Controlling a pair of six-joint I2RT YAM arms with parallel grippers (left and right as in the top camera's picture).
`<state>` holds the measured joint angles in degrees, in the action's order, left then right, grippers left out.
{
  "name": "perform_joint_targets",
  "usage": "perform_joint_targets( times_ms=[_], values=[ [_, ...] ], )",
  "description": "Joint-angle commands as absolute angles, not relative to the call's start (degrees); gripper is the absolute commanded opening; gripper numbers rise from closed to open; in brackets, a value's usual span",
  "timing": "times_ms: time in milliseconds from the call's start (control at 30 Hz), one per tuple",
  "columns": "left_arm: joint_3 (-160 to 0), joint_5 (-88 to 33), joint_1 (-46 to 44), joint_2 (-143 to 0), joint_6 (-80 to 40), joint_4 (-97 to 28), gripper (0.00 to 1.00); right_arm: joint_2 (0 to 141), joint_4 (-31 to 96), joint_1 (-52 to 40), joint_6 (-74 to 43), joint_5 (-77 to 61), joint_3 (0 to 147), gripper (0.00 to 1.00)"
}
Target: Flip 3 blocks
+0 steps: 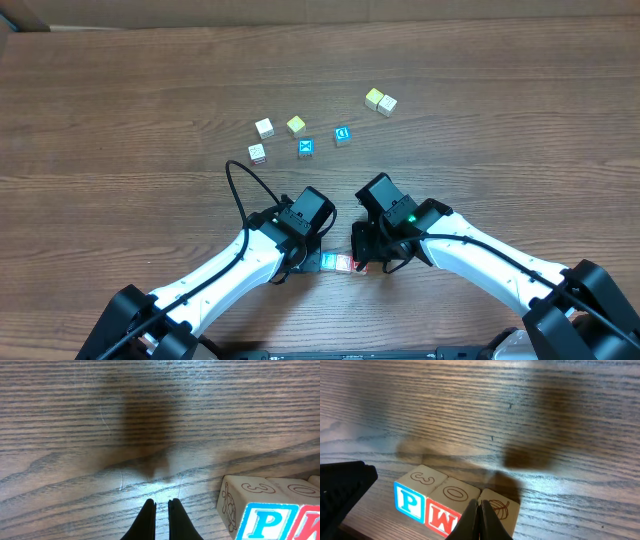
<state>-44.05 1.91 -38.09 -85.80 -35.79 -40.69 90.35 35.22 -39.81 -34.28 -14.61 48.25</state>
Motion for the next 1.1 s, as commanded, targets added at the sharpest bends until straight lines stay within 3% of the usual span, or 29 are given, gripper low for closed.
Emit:
perform_joint_targets(
  times_ms=[0, 1067],
  values=[
    [-43.55, 1.39, -37.74, -86.19, -34.89, -40.64, 0.04, 90.56, 34.96, -40.14, -34.22, -14.68, 47.83, 0.04],
    [-43.55, 1.41, -37.74, -86.19, -34.89, -40.62, 0.04, 90.56, 34.96, -40.12, -34.13, -15.84, 47.83, 0.04]
  ],
)
